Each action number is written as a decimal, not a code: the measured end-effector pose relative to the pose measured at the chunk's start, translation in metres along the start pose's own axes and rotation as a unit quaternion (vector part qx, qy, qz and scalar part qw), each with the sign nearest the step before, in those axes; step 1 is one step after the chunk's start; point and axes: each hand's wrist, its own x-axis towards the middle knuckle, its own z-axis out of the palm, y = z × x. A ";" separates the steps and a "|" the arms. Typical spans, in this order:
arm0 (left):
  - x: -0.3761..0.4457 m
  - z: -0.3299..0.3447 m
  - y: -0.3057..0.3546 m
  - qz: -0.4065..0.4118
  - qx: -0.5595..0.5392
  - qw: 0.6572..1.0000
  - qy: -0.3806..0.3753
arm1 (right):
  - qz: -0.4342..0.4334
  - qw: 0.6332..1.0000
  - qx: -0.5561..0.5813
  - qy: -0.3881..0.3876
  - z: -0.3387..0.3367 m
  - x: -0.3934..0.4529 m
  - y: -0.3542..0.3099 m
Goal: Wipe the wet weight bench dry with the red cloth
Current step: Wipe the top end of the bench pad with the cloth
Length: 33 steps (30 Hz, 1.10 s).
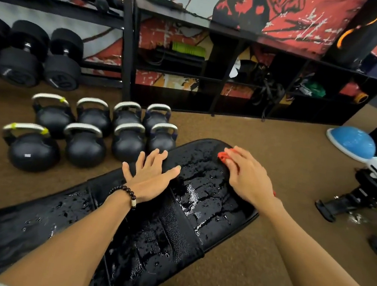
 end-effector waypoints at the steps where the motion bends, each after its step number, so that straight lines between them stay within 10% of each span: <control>1: -0.001 0.000 0.001 -0.001 0.000 1.000 0.000 | 0.044 0.999 0.020 -0.004 0.001 0.018 -0.003; 4: -0.004 -0.002 0.002 -0.001 0.000 1.000 -0.004 | 0.086 0.995 0.030 -0.033 0.009 0.056 -0.026; 10: -0.003 -0.006 0.000 0.004 -0.038 0.999 -0.017 | -0.112 0.992 0.025 -0.053 0.012 0.040 -0.014; 14: -0.005 -0.006 -0.001 0.003 -0.078 0.997 -0.016 | 0.024 0.999 0.031 -0.036 0.012 0.071 -0.029; 20: -0.010 -0.021 -0.005 0.006 -0.148 0.989 -0.012 | -0.229 0.964 0.052 -0.124 0.032 0.049 -0.056; 25: -0.025 -0.041 -0.013 0.010 0.061 0.998 0.026 | -0.064 0.997 -0.026 -0.040 0.027 0.069 -0.062; 33: -0.034 -0.041 -0.011 0.014 0.120 0.992 0.033 | -0.207 0.973 -0.023 -0.104 0.048 0.033 -0.107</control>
